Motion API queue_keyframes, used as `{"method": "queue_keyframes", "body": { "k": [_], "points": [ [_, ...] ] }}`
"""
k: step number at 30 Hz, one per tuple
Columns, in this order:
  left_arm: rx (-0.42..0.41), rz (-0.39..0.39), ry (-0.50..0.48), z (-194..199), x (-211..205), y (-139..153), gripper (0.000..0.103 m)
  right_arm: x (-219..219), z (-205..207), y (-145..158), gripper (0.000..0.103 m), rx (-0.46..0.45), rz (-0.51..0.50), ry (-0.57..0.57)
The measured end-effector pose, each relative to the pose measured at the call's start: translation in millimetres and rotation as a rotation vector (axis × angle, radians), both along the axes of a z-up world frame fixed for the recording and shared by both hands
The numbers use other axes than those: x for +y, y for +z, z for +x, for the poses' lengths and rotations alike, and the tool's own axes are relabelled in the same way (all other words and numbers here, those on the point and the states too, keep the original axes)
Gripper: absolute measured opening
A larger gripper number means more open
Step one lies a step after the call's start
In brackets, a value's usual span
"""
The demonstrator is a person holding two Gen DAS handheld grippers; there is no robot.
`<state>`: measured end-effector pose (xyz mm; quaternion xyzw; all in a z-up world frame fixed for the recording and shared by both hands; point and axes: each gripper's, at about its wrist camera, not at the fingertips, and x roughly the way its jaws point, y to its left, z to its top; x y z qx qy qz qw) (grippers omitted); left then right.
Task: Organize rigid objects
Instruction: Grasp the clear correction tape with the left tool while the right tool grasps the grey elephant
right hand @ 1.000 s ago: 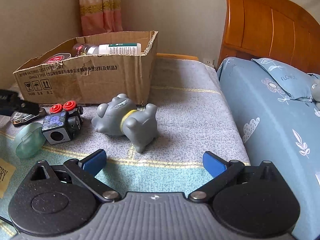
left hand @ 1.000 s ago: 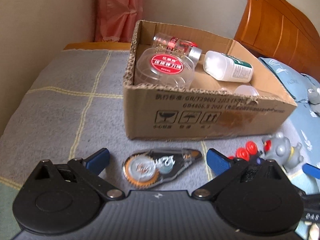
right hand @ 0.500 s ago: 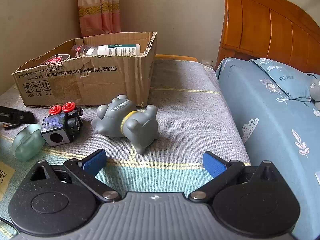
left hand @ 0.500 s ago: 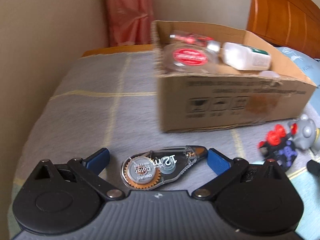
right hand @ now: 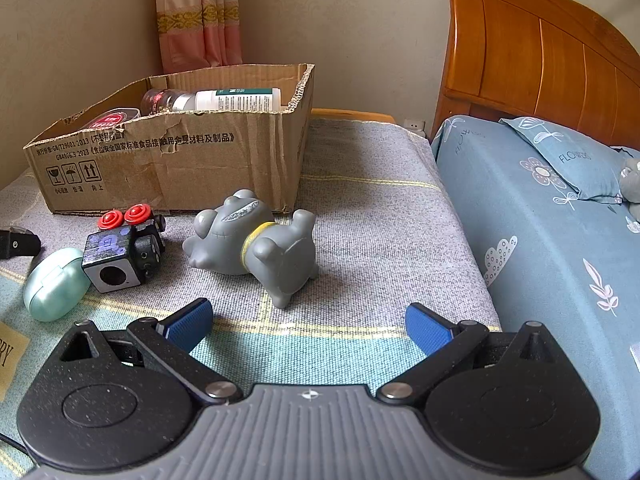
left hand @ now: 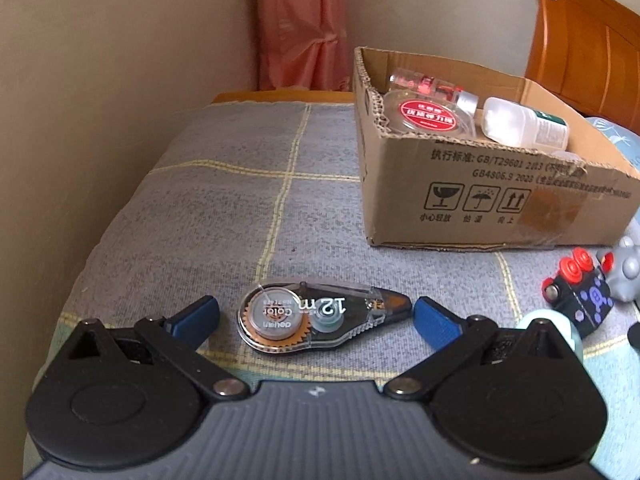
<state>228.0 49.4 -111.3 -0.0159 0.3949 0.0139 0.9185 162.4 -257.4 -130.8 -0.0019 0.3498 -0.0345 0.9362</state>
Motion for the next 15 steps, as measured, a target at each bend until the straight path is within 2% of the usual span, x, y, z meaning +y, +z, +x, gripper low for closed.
{"method": "queue_keyframes", "body": {
  "k": [4,15],
  "points": [
    [0.014,-0.001,0.023,2.0,-1.4,1.1,0.103,0.5,3.8,1.1,0.103,0.013,0.005,0.009],
    [-0.016,0.001,0.030,-2.1,-1.4,-1.0,0.103,10.0,31.8,4.7,0.103,0.046,0.014,0.010]
  ]
}}
